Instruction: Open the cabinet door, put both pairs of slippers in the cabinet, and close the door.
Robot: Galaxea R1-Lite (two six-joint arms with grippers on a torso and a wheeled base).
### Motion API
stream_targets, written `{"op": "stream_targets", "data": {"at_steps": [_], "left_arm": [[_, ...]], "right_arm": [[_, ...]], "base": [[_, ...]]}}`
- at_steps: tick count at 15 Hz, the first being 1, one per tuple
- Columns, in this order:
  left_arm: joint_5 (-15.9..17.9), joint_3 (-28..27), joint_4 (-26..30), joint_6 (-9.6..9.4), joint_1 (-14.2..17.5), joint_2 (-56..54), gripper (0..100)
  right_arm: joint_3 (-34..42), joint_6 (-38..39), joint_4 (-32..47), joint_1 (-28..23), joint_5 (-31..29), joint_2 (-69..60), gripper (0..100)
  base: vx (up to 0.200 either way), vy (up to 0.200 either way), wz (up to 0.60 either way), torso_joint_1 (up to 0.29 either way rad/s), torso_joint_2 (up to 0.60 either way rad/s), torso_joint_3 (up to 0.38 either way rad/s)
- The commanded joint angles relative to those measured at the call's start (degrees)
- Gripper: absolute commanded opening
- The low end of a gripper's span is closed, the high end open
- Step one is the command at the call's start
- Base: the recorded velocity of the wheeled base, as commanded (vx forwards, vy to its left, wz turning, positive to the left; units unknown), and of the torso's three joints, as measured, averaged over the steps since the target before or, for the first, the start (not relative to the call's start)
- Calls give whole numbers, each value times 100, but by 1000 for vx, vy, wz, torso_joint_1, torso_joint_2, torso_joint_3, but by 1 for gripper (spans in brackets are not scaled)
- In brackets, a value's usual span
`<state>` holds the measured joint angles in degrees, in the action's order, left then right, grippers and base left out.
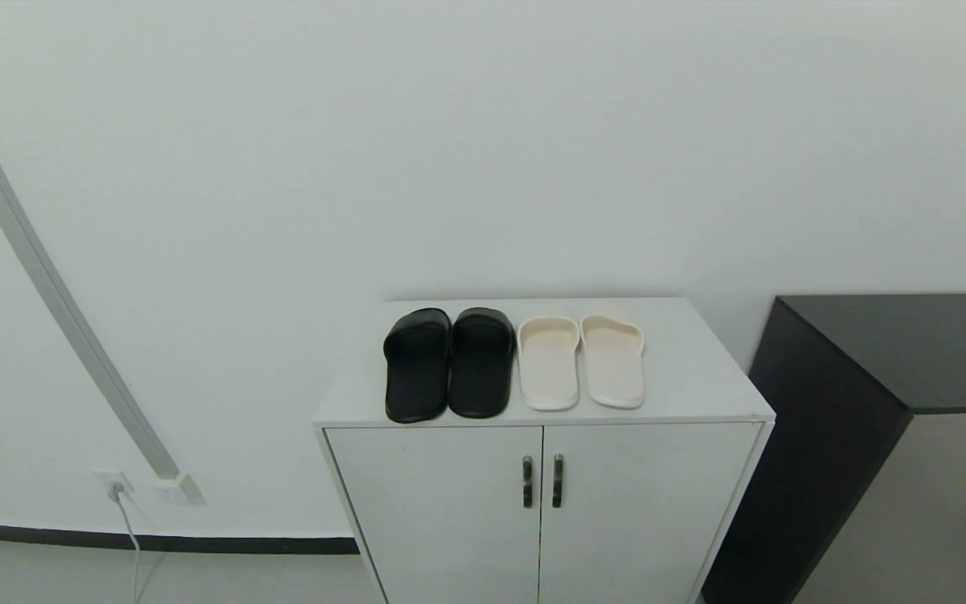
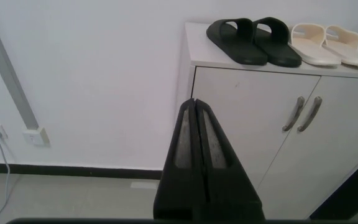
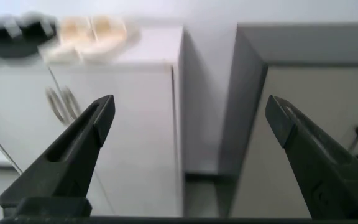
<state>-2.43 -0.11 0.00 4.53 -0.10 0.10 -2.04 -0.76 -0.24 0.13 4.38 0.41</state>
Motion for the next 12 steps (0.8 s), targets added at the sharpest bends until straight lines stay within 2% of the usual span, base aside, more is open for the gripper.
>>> {"op": "stream_targets", "data": {"at_steps": [1, 2, 4, 5, 7, 10, 12], "left_arm": [[-4, -7, 0, 4, 1, 8, 0], [-4, -7, 0, 4, 1, 8, 0], [-4, 2, 0, 12, 1, 8, 0], [-4, 2, 0, 12, 1, 8, 0], [-4, -7, 0, 12, 1, 8, 0], [-4, -7, 0, 12, 1, 8, 0], [-4, 2, 0, 12, 1, 8, 0]], "right_arm": [[-1203, 770, 121, 48, 55, 679, 100], [-1264, 559, 367, 66, 538, 1461, 100], [-1335, 418, 86, 110, 854, 2674, 100], [-1387, 410, -327, 162, 863, 3246, 100], [-1616, 445, -1101, 628, 819, 4274, 100], [-2266, 682, -1470, 1349, 705, 5575, 100], [-2793, 1130, -1549, 2131, 204, 6137, 100]], "base": [[0, 0, 0, 0, 0, 0], [0, 0, 0, 0, 0, 0], [0, 0, 0, 0, 0, 0], [0, 0, 0, 0, 0, 0], [0, 0, 0, 0, 0, 0], [0, 0, 0, 0, 0, 0], [0, 0, 0, 0, 0, 0]]}}
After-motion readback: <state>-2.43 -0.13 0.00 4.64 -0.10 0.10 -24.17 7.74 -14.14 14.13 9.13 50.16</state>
